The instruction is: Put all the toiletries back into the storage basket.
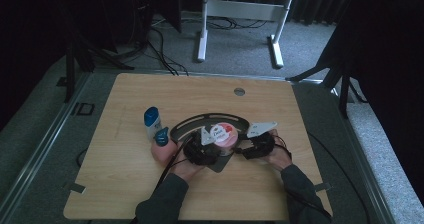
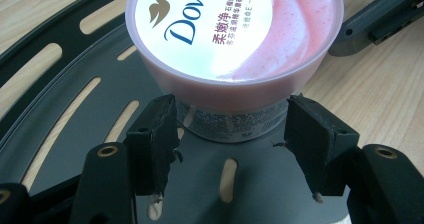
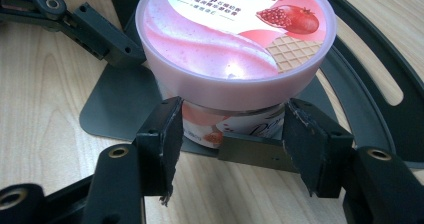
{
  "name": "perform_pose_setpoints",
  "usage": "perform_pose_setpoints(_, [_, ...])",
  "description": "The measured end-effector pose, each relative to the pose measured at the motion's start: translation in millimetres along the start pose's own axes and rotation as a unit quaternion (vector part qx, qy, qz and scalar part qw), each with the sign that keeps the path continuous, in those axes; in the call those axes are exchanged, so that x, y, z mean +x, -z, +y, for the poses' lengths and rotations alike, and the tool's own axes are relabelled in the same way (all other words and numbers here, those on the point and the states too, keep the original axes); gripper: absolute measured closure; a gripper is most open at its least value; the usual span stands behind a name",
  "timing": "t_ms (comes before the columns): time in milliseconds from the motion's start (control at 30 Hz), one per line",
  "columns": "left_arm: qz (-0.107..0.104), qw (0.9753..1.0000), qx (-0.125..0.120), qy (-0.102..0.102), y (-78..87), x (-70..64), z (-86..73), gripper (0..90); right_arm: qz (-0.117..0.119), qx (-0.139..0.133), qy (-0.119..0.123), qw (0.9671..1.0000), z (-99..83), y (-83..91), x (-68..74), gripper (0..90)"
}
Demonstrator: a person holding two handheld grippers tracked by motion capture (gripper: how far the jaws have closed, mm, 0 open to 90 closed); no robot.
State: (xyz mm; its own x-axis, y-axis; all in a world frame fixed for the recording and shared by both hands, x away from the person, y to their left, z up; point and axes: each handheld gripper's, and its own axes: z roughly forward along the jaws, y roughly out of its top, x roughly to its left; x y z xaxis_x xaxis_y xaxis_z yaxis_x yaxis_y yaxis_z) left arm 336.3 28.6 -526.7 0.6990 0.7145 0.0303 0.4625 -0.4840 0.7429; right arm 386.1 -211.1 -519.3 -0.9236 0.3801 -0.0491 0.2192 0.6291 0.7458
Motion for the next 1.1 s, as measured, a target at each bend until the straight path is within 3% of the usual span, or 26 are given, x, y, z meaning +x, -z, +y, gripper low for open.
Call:
perform_pose_setpoints(500, [0.001,1.0000,-0.001,0.008,-10.6,4.5,9.5,39.8,-0.014,0.000,-0.017,0.9998,-2.1,0.6,-9.1,43.9])
perform_pose_setpoints(633, [0.003,0.9999,-0.008,0.014,-11.0,6.7,8.9,47.1,-0.023,0.009,-0.018,0.9995,-0.9,1.7,-9.4,46.1])
perform_pose_setpoints(733, [0.006,0.9999,-0.007,0.012,-10.9,7.1,8.9,49.1,-0.027,0.001,-0.018,0.9995,-0.3,7.9,-9.9,48.4])
perform_pose_setpoints(900, [0.025,0.9996,-0.006,0.009,-7.7,6.5,6.2,55.5,-0.050,0.006,-0.020,0.9985,-0.2,16.5,-15.0,56.5])
perform_pose_setpoints(1100, [0.042,0.9987,-0.016,0.023,-4.2,9.5,3.5,74.2,-0.082,0.003,-0.055,0.9952,-4.2,14.4,-24.0,72.5])
